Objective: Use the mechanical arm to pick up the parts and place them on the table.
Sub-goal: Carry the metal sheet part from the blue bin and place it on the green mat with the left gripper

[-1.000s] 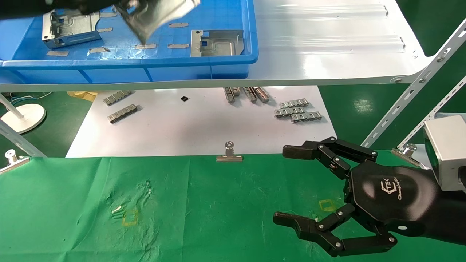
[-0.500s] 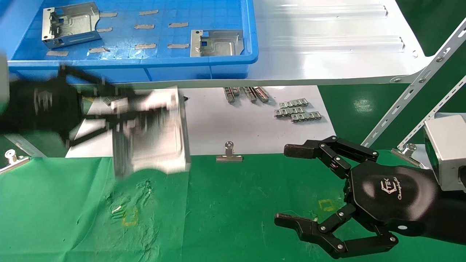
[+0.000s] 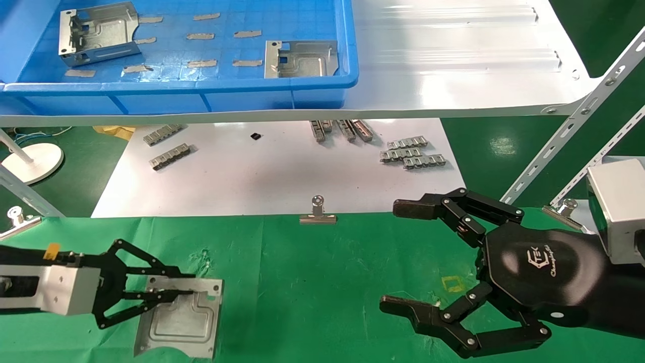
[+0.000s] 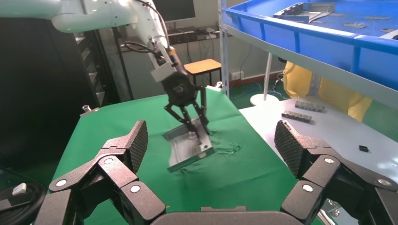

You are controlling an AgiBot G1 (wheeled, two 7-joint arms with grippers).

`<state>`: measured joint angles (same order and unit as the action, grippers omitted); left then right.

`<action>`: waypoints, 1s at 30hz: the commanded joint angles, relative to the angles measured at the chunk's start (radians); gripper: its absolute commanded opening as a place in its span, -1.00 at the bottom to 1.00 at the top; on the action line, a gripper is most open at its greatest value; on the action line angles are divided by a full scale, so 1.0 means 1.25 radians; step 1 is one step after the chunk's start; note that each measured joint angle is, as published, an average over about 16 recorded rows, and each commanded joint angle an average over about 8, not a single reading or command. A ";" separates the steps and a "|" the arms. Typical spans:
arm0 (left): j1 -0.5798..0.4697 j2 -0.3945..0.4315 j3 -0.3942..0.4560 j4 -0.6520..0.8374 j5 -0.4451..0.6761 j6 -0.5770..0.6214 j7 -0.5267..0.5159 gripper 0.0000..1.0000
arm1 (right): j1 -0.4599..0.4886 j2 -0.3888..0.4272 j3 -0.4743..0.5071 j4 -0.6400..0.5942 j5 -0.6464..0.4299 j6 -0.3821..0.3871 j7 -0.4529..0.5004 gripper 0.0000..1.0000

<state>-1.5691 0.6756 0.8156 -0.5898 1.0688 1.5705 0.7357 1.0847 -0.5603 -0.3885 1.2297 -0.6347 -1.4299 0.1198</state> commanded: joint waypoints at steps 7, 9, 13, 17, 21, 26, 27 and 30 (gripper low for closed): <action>-0.024 0.048 0.036 0.131 0.045 -0.008 0.089 -0.68 | 0.000 0.000 0.000 0.000 0.000 0.000 0.000 1.00; -0.030 0.062 0.040 0.165 0.050 -0.012 0.100 -0.18 | 0.000 0.000 0.000 0.000 0.000 0.000 0.000 1.00; -0.045 0.087 0.043 0.231 0.052 -0.016 0.118 0.76 | 0.000 0.000 0.000 0.000 0.000 0.000 0.000 1.00; -0.060 0.102 0.048 0.276 0.059 -0.010 0.141 1.00 | 0.000 0.000 0.000 0.000 0.000 0.000 0.000 1.00; -0.074 0.108 0.054 0.308 0.066 -0.008 0.160 1.00 | 0.000 0.000 0.000 0.000 0.000 0.000 0.000 1.00; -0.091 0.112 0.054 0.346 0.063 -0.008 0.163 1.00 | 0.000 0.000 0.000 0.000 0.000 0.000 0.000 1.00; -0.093 0.112 0.053 0.353 0.061 -0.006 0.161 1.00 | 0.000 0.000 0.000 0.000 0.000 0.000 0.000 1.00; -0.099 0.112 0.046 0.369 0.045 0.004 0.138 1.00 | 0.000 0.000 0.000 0.000 0.000 0.000 0.000 1.00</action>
<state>-1.6843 0.8153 0.8662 -0.1356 1.1097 1.5763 0.8782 1.0847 -0.5603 -0.3885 1.2297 -0.6347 -1.4299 0.1198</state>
